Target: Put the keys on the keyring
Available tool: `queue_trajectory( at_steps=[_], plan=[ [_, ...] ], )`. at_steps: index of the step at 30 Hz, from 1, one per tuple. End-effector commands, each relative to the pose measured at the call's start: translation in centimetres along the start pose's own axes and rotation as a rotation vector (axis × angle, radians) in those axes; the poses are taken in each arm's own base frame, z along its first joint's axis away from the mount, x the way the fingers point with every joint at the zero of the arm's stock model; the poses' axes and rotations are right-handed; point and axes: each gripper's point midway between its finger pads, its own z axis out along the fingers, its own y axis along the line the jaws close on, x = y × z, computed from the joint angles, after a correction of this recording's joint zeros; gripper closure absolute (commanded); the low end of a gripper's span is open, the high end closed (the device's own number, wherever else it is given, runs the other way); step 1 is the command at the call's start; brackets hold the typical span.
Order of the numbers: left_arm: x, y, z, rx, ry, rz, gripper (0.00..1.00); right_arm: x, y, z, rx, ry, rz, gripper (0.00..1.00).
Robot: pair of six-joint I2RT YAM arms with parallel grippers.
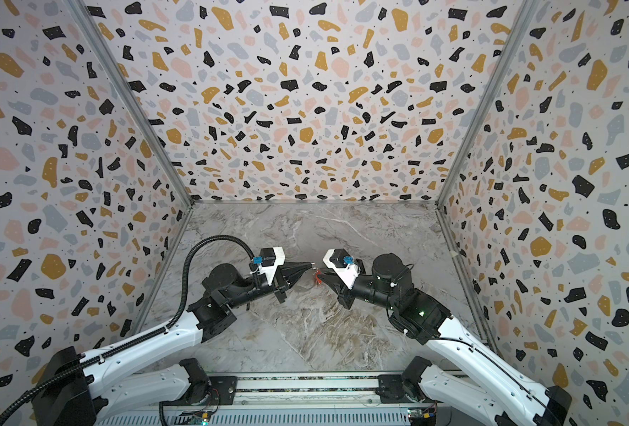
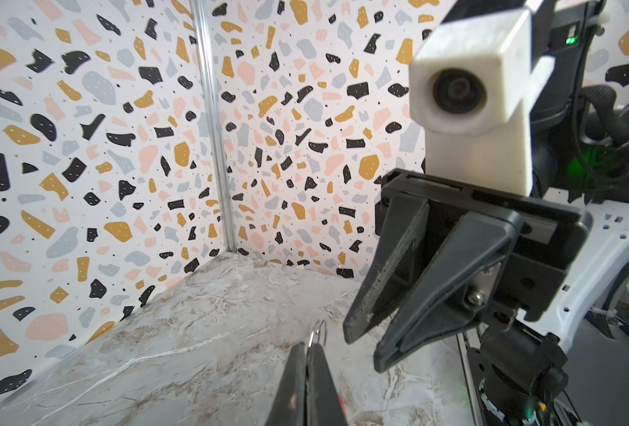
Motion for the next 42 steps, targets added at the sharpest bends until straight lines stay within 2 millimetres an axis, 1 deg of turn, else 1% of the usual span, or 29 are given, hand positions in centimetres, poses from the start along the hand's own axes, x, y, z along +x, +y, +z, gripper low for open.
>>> queue_trajectory(
  at_steps=[1, 4, 6, 13, 17, 19, 22, 24, 28, 33, 37, 42],
  plan=[
    [-4.2, 0.5, -1.4, -0.057, -0.198, -0.001, 1.0, -2.0, 0.0, 0.2, -0.004, -0.091, 0.009, 0.82],
    [-4.6, 1.5, -2.5, -0.135, -0.269, -0.028, 1.0, -2.1, -0.3, 0.5, 0.01, -0.126, 0.024, 0.81],
    [-4.6, 1.7, -3.2, -0.176, -0.314, -0.042, 1.0, -2.2, -0.3, 0.6, 0.005, -0.159, 0.039, 0.8],
    [-4.2, 2.0, -4.1, -0.302, -0.381, -0.052, 1.0, -2.5, 0.2, 1.5, -0.046, -0.236, 0.097, 0.8],
    [-3.6, 2.7, -5.2, -0.431, -0.419, -0.071, 1.0, -2.8, -0.3, 2.0, -0.04, -0.302, 0.163, 0.83],
    [-3.2, 3.0, -5.4, -0.474, -0.414, -0.074, 1.0, -2.9, -0.6, 2.0, -0.029, -0.33, 0.194, 0.84],
    [-2.9, 2.8, -5.4, -0.494, -0.406, -0.066, 1.0, -3.0, -0.8, 2.1, -0.021, -0.347, 0.21, 0.83],
    [-2.7, 2.8, -5.3, -0.508, -0.392, -0.059, 1.0, -3.0, -0.9, 2.5, -0.018, -0.328, 0.21, 0.83],
    [-2.5, 2.4, -5.1, -0.524, -0.38, -0.047, 1.0, -3.0, -0.4, 3.1, -0.024, -0.311, 0.204, 0.81],
    [-2.2, 1.8, -4.6, -0.507, -0.369, -0.03, 1.0, -3.2, -0.5, 3.8, 0.0, -0.3, 0.206, 0.8],
    [-2.0, 1.5, -4.2, -0.498, -0.356, -0.023, 1.0, -3.4, -0.6, 4.5, 0.034, -0.288, 0.202, 0.81],
    [-1.9, 1.3, -4.1, -0.492, -0.35, -0.019, 1.0, -3.4, -1.1, 4.9, 0.068, -0.277, 0.208, 0.84]
  ],
)
